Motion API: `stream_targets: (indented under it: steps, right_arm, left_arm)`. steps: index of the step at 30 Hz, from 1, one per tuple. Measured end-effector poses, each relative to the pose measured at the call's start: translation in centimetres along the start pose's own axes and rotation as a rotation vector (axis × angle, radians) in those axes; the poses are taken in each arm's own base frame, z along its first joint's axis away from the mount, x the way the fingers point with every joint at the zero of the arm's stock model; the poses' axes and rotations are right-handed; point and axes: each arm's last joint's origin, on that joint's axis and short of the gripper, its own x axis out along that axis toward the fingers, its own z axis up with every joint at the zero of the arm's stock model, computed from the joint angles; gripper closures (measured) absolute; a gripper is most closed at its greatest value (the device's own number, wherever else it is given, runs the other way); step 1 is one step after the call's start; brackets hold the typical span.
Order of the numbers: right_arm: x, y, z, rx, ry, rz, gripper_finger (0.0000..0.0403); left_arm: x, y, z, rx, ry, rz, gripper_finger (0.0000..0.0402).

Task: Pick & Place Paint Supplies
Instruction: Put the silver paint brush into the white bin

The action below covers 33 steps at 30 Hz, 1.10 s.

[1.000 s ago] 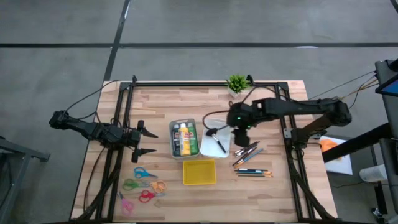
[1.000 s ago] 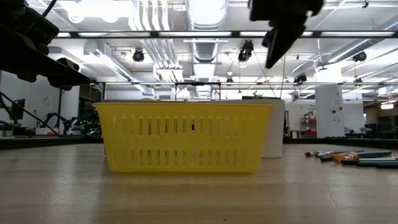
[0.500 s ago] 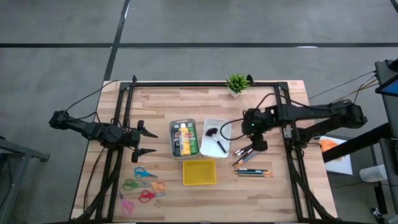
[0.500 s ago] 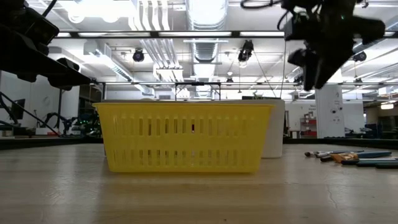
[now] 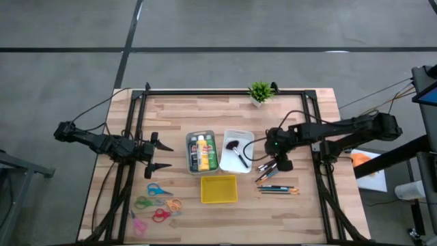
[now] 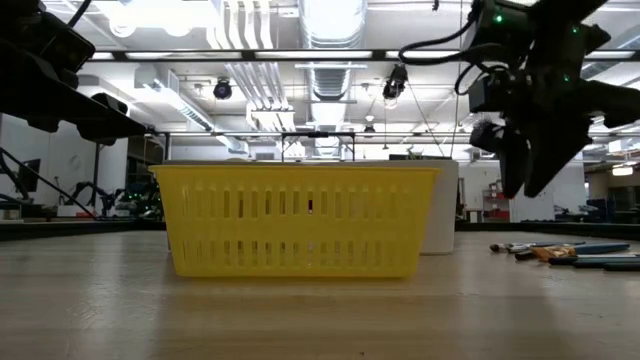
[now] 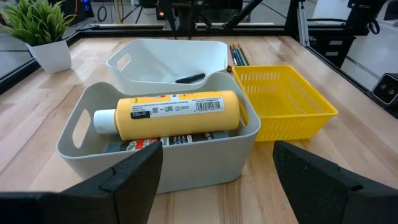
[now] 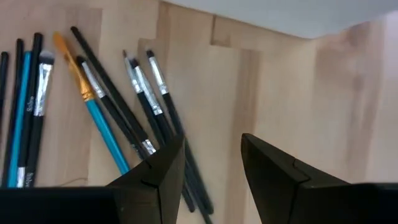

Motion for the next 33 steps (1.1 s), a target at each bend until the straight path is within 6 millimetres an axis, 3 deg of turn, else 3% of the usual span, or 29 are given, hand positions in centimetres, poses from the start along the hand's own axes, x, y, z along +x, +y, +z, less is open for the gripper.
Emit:
stream_targets:
  steps: [12, 22, 33]
  right_arm:
    - [1.6, 0.3, -0.9, 0.009, -0.043, 0.074, 0.0246]
    - [3.4, 0.3, -2.4, 0.041, -0.079, 0.020, 0.0246]
    - [3.7, 0.3, -2.7, 0.039, -0.079, 0.031, 0.0246]
  left_arm:
    - [0.0, 0.0, 0.0, 0.000, 0.000, 0.000, 0.0096]
    - [0.0, 0.0, 0.0, 0.000, 0.000, 0.000, 0.0096]
    - [0.0, 0.0, 0.0, 0.000, 0.000, 0.000, 0.0096]
